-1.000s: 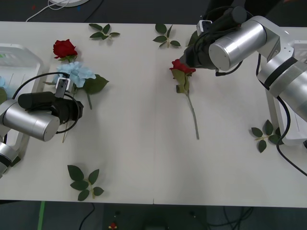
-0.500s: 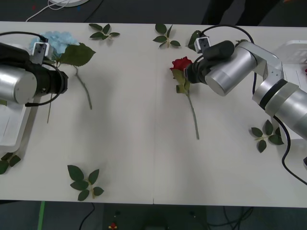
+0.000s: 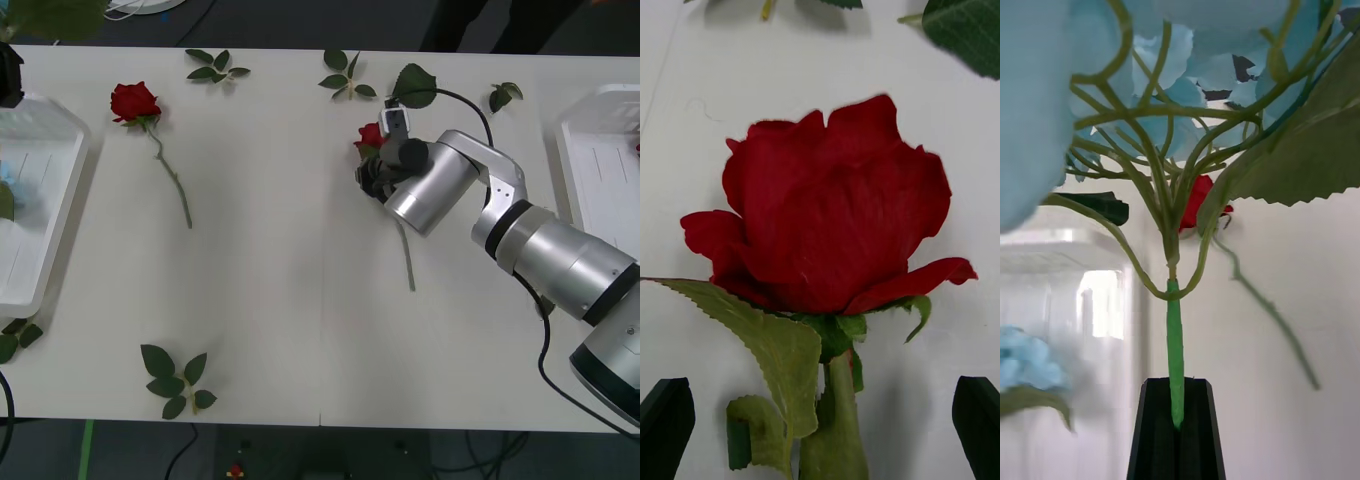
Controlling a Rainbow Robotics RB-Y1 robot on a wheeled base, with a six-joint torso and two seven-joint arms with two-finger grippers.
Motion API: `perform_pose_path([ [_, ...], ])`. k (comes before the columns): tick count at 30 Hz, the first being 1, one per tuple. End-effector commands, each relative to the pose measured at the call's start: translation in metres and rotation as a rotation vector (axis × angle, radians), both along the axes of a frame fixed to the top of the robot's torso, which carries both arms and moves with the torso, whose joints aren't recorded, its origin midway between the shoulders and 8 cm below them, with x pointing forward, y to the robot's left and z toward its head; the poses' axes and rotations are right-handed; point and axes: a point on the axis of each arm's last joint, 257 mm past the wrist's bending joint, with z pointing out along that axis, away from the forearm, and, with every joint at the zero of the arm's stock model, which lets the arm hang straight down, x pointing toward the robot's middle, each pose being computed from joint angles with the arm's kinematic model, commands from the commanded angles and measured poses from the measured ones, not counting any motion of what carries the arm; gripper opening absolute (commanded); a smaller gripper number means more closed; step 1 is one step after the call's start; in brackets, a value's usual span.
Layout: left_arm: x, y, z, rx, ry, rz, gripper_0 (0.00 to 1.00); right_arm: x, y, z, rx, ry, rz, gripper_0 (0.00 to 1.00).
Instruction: Place the red flowers into the right box and the blue flowers into the left box. If a person shows an open palm, hand one flower to the person first, then continue sorting.
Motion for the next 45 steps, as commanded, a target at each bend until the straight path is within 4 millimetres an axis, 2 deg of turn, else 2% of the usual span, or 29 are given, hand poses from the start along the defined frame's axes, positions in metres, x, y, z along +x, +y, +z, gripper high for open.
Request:
perform_pose_path([
  [1, -0.003, 0.041, 0.038, 0.084, -0.047, -0.026, 0.0, 0.014, 0.017, 0.012, 0.026, -0.036, -0.009, 1.0],
  [7, -0.008, 0.096, 0.027, 0.068, -0.012, -0.032, 0.0, 0.022, 0.011, 0.007, 0.003, -0.052, -0.014, 1.0],
  [8, -0.009, 0.105, 0.024, 0.053, -0.005, -0.03, 0.0, 0.022, 0.011, 0.007, 0.0, -0.054, -0.013, 0.95],
  [9, -0.009, 0.115, 0.02, 0.041, 0.001, -0.025, 0.0, 0.022, 0.011, 0.007, 0.002, -0.054, -0.013, 0.67],
  [10, -0.01, 0.128, 0.017, 0.025, 0.004, -0.021, 0.0, 0.022, 0.011, 0.007, 0.001, -0.053, -0.014, 0.29],
  [12, -0.011, 0.145, 0.009, 0.002, 0.01, -0.024, 0.0, 0.022, 0.01, 0.006, 0.003, -0.051, -0.015, 0.0],
  [18, -0.013, 0.193, -0.009, 0.024, 0.008, -0.009, 0.0, 0.022, 0.013, 0.008, 0.008, -0.055, -0.012, 0.0],
  [20, -0.011, 0.199, -0.013, 0.036, -0.004, -0.009, 0.0, 0.023, 0.012, 0.008, 0.006, -0.055, -0.013, 0.0],
  [29, 0.009, 0.219, -0.061, 0.151, -0.033, 0.043, 0.0, 0.022, 0.012, 0.007, 0.01, -0.055, -0.012, 0.0],
  [35, -0.004, 0.235, -0.115, 0.112, 0.022, 0.086, 0.0, 0.027, 0.007, 0.016, 0.004, -0.073, -0.007, 0.0],
  [40, -0.006, 0.24, -0.138, 0.102, 0.028, 0.082, 0.0, 0.033, -0.013, 0.037, 0.022, -0.086, -0.014, 0.0],
  [45, -0.007, 0.242, -0.152, 0.078, 0.033, 0.1, 0.0, 0.03, -0.048, 0.062, -0.011, -0.047, -0.03, 0.0],
])
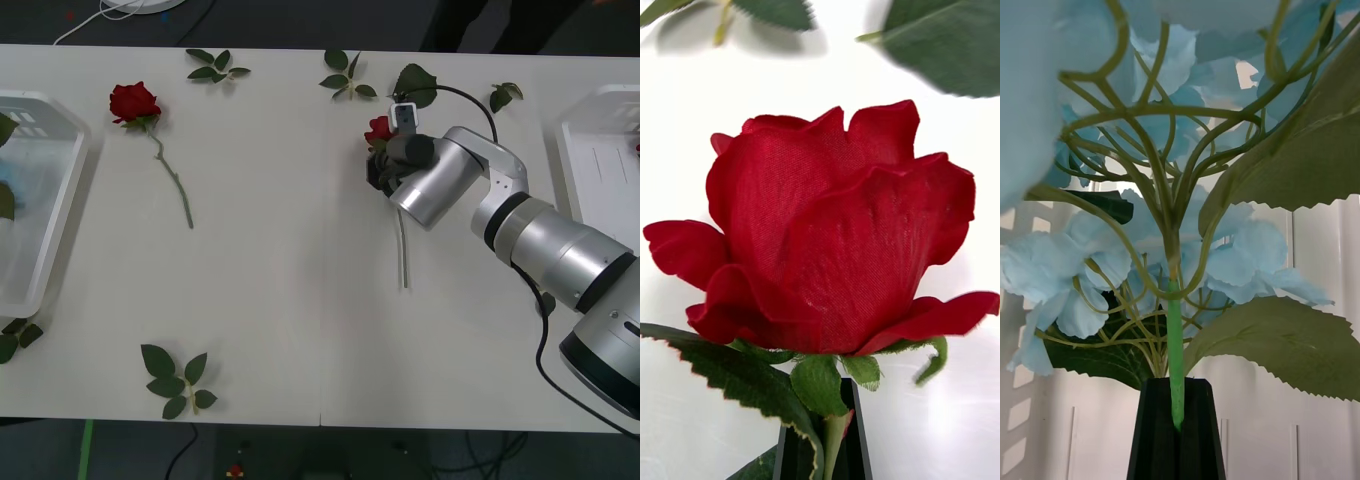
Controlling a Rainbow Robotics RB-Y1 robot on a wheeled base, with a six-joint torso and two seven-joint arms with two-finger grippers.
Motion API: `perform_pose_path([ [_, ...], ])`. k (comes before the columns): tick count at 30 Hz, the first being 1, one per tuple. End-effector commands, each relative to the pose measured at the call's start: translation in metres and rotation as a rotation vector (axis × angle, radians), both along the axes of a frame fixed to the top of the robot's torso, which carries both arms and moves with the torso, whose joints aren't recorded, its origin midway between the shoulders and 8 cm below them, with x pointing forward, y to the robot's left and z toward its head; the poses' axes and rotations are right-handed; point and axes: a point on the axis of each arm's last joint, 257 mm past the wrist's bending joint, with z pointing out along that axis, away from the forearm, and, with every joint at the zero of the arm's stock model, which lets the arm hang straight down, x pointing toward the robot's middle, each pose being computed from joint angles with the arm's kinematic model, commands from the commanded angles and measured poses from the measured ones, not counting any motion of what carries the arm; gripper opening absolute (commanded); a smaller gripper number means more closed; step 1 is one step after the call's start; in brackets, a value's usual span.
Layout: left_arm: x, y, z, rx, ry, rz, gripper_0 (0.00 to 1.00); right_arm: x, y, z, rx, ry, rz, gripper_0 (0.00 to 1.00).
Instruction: Place the red flowers into the right box and the blue flowers into the left box. If a person shows an open palm, hand one flower to the person first, then continue sorting.
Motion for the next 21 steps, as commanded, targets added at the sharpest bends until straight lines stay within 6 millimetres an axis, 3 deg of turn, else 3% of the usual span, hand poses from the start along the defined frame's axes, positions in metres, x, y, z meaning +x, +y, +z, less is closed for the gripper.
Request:
perform_pose_path([
  [1, -0.006, 0.027, 0.016, 0.092, -0.007, 0.002, 0.0, 0.012, -0.037, 0.059, -0.038, -0.032, 0.009, 0.0],
  [4, -0.006, 0.027, 0.017, 0.088, -0.009, 0.004, 0.01, 0.01, -0.065, 0.076, -0.05, -0.031, 0.004, 0.0],
  [6, -0.005, 0.026, 0.017, 0.083, -0.014, 0.001, 0.08, 0.008, -0.086, 0.087, -0.063, -0.032, -0.001, 0.0],
  [8, -0.005, 0.024, 0.017, 0.085, -0.015, -0.006, 0.42, 0.005, -0.108, 0.098, -0.087, -0.035, -0.01, 0.0],
  [9, -0.005, 0.024, 0.017, 0.085, -0.015, -0.006, 0.42, 0.005, -0.108, 0.098, -0.087, -0.035, -0.01, 0.0],
  [10, -0.003, 0.021, 0.019, 0.102, -0.024, -0.034, 0.87, 0.001, -0.137, 0.115, -0.118, -0.04, -0.029, 0.0],
  [11, -0.002, 0.019, 0.021, 0.11, -0.03, -0.05, 0.97, -0.001, -0.151, 0.123, -0.131, -0.041, -0.04, 0.0],
  [12, 0.0, 0.016, 0.022, 0.118, -0.037, -0.071, 1.0, -0.005, -0.174, 0.135, -0.156, -0.038, -0.059, 0.0],
  [19, 0.005, 0.007, 0.028, 0.085, -0.071, -0.087, 1.0, -0.03, -0.281, 0.181, -0.236, -0.014, -0.152, 0.0],
  [21, 0.007, 0.001, 0.031, 0.058, -0.085, -0.094, 1.0, -0.036, -0.302, 0.189, -0.253, -0.011, -0.17, 0.0],
])
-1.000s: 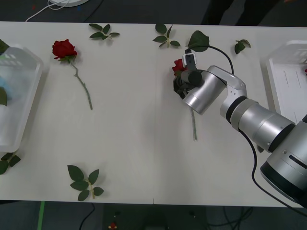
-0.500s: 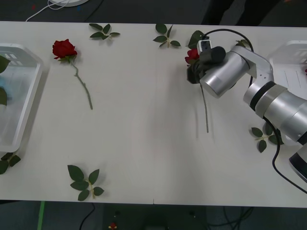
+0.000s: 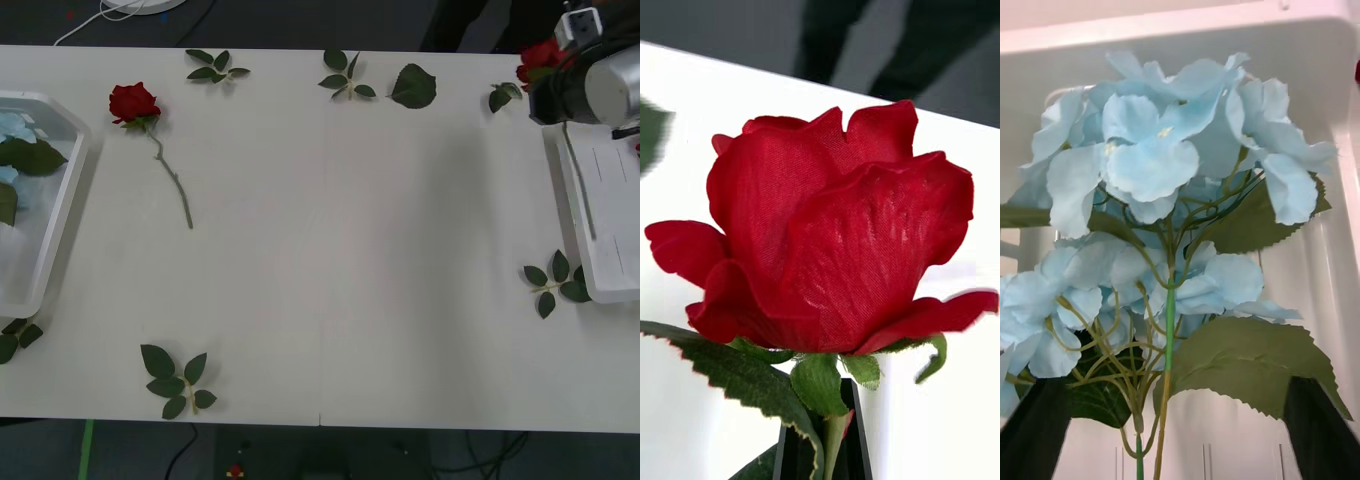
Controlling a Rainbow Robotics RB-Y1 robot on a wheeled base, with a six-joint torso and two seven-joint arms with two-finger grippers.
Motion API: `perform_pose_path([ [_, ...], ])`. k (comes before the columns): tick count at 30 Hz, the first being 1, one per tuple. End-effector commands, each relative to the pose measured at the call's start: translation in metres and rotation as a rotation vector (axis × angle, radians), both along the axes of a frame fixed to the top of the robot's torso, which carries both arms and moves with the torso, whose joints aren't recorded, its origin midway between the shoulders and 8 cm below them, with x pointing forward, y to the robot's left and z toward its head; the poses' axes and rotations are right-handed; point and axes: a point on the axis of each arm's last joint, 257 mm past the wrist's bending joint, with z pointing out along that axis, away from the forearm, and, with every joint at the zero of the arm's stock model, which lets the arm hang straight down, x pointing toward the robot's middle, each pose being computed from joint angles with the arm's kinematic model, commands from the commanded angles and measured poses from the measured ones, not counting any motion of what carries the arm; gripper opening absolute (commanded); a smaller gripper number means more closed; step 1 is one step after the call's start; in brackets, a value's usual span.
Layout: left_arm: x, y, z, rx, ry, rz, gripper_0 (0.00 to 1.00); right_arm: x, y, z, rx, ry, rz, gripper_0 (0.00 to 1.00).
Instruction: Place the red flowers into the right box and the blue flowers into the left box. If a person shows an open palm, hand one flower to the person first, then continue sorting.
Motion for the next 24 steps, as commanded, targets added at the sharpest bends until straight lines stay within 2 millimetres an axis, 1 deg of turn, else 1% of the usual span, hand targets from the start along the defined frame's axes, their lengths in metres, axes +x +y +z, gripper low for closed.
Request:
perform_pose_path([
  [1, -0.002, 0.014, 0.029, 0.009, -0.045, -0.002, 1.0, -0.017, -0.071, 0.044, -0.06, -0.031, -0.062, 0.0],
  [2, 0.0, 0.01, 0.032, -0.012, -0.057, -0.007, 1.0, -0.019, -0.081, 0.049, -0.067, -0.037, -0.072, 0.0],
  [3, 0.001, 0.005, 0.037, -0.039, -0.074, -0.015, 1.0, -0.023, -0.096, 0.051, -0.082, -0.037, -0.086, 0.0],
  [5, 0.004, -0.01, 0.047, -0.093, -0.1, -0.05, 1.0, -0.027, -0.121, 0.056, -0.11, -0.049, -0.11, 0.0],
  [6, 0.004, -0.014, 0.051, -0.109, -0.108, -0.06, 1.0, -0.028, -0.127, 0.059, -0.12, -0.055, -0.115, 0.0],
  [7, 0.005, -0.024, 0.061, -0.146, -0.128, -0.085, 1.0, -0.029, -0.137, 0.06, -0.134, -0.062, -0.122, 0.0],
  [8, 0.005, -0.024, 0.061, -0.146, -0.128, -0.085, 1.0, -0.029, -0.137, 0.06, -0.134, -0.062, -0.122, 0.0],
  [9, 0.007, -0.041, 0.081, -0.184, -0.159, -0.134, 1.0, -0.03, -0.157, 0.06, -0.158, -0.07, -0.146, 0.0],
  [10, 0.007, -0.047, 0.09, -0.196, -0.171, -0.151, 1.0, -0.029, -0.165, 0.061, -0.17, -0.081, -0.153, 0.0],
  [11, 0.009, -0.053, 0.099, -0.209, -0.184, -0.167, 1.0, -0.028, -0.171, 0.062, -0.179, -0.092, -0.16, 0.0],
  [13, 0.011, -0.073, 0.118, -0.289, -0.198, -0.191, 1.0, -0.024, -0.185, 0.06, -0.201, -0.118, -0.176, 0.0],
  [14, 0.013, -0.079, 0.125, -0.312, -0.202, -0.197, 1.0, -0.023, -0.187, 0.06, -0.206, -0.125, -0.178, 0.0],
  [15, 0.015, -0.09, 0.133, -0.359, -0.199, -0.205, 1.0, -0.022, -0.193, 0.059, -0.213, -0.137, -0.184, 0.0],
  [19, 0.025, -0.124, 0.163, -0.496, -0.17, -0.217, 1.0, -0.019, -0.213, 0.042, -0.271, -0.147, -0.193, 0.0],
  [20, 0.025, -0.124, 0.163, -0.496, -0.17, -0.217, 1.0, -0.019, -0.213, 0.042, -0.271, -0.147, -0.193, 0.0],
  [21, 0.032, -0.135, 0.174, -0.529, -0.158, -0.214, 1.0, -0.017, -0.222, 0.034, -0.298, -0.155, -0.194, 0.0],
  [24, 0.045, -0.147, 0.188, -0.537, -0.135, -0.187, 1.0, -0.02, -0.237, 0.022, -0.337, -0.152, -0.202, 0.0],
])
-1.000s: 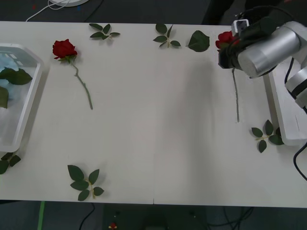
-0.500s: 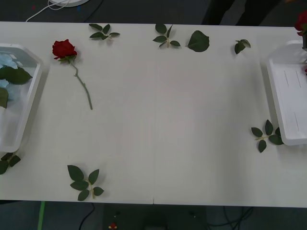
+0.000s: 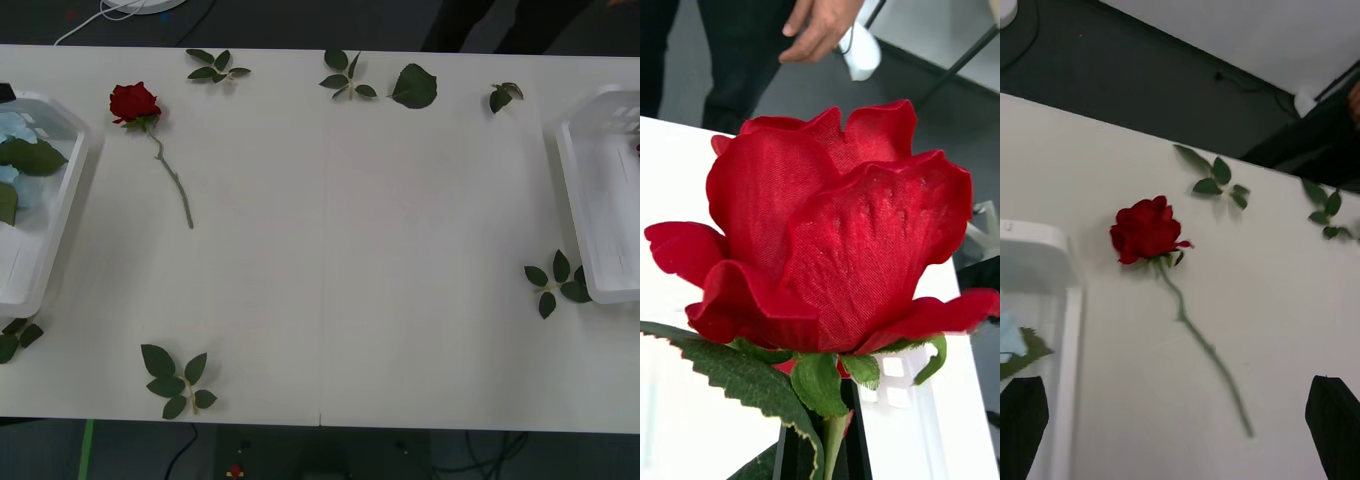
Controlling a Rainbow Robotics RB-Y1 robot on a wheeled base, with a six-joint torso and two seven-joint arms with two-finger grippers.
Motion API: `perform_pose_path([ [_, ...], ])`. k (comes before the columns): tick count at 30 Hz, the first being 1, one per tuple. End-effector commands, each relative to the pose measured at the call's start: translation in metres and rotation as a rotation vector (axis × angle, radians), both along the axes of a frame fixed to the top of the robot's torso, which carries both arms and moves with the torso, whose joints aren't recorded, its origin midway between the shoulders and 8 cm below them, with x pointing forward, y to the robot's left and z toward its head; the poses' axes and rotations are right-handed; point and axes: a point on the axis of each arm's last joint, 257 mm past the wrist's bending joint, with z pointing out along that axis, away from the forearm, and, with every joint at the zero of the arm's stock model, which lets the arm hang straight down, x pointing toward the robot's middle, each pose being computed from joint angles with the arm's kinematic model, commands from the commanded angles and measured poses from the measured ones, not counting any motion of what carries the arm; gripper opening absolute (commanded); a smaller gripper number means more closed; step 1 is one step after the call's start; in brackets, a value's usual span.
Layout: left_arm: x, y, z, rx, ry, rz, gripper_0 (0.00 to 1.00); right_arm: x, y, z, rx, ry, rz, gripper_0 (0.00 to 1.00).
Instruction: Place the red flowers into the right box and the blue flowers into the left box. If a person shows an open palm, hand one flower to the person first, then continue sorting.
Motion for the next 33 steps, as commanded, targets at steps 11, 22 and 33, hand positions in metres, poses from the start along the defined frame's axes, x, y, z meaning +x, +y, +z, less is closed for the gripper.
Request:
perform_pose_path([
  [11, 0.053, -0.036, 0.08, 0.102, 0.15, 0.15, 1.0, -0.016, -0.049, -0.013, -0.258, 0.075, -0.007, 0.0],
  [22, 0.03, -0.091, 0.067, 0.16, 0.436, 0.329, 1.0, -0.017, -0.05, -0.017, -0.276, 0.075, 0.003, 1.0],
  [33, 0.047, -0.146, -0.016, 0.17, 0.509, 0.521, 1.0, -0.017, -0.047, -0.021, -0.259, 0.054, 0.016, 1.0],
])
